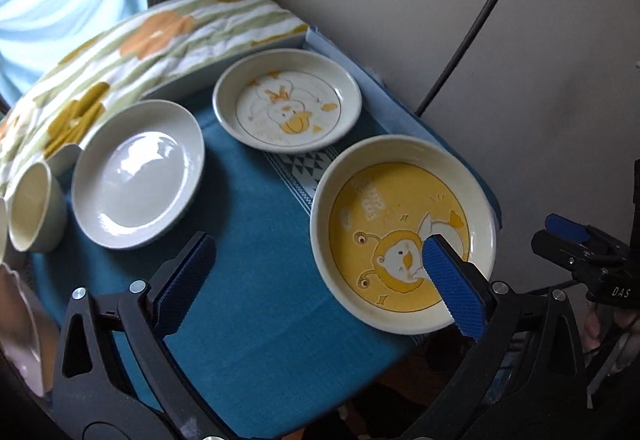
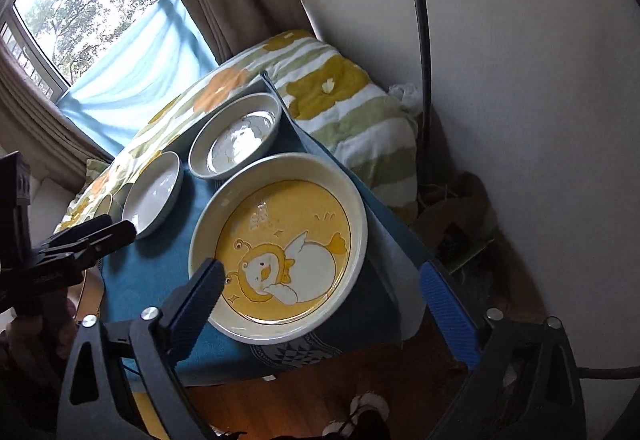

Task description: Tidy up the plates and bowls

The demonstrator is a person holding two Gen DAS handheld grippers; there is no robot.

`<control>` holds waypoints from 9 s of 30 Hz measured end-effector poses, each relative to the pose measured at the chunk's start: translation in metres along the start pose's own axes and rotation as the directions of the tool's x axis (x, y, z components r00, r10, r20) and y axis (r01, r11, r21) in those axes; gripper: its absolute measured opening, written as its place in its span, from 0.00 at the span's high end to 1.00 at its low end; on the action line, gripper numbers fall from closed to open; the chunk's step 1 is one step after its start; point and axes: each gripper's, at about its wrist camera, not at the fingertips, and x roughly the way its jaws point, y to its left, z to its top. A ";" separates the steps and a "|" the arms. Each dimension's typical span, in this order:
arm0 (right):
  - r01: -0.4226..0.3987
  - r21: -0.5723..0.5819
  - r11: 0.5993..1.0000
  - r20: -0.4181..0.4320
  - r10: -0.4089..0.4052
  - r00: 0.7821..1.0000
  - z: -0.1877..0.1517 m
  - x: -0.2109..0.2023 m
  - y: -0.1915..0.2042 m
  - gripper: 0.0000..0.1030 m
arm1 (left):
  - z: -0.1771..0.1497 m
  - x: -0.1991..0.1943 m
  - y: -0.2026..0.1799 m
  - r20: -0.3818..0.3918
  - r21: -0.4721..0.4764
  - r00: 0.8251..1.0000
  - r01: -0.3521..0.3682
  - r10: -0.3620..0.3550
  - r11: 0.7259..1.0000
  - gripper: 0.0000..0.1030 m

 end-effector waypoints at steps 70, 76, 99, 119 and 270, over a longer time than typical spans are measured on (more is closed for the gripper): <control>-0.413 -0.504 0.759 -0.413 0.208 0.887 -0.051 0.136 0.228 0.87 | -0.209 -0.111 0.215 -0.076 -0.537 0.984 -0.176 0.160 0.825 0.89; -0.424 -0.520 0.742 -0.439 0.194 0.877 -0.075 0.156 0.254 0.87 | -0.240 -0.106 0.246 -0.074 -0.581 0.985 -0.169 0.154 0.796 0.89; -0.400 -0.547 0.735 -0.436 0.157 0.886 -0.093 0.161 0.259 0.87 | -0.250 -0.091 0.253 -0.077 -0.601 0.977 -0.203 0.197 0.773 0.89; -0.313 -0.555 0.771 -0.372 0.106 0.922 -0.079 0.136 0.258 0.72 | -0.230 -0.124 0.219 -0.078 -0.533 0.952 -0.291 0.297 0.794 0.36; -0.363 -0.549 0.753 -0.478 0.074 0.875 -0.077 0.135 0.279 0.86 | -0.192 -0.066 0.216 -0.230 -0.446 0.938 -0.338 0.259 0.829 0.78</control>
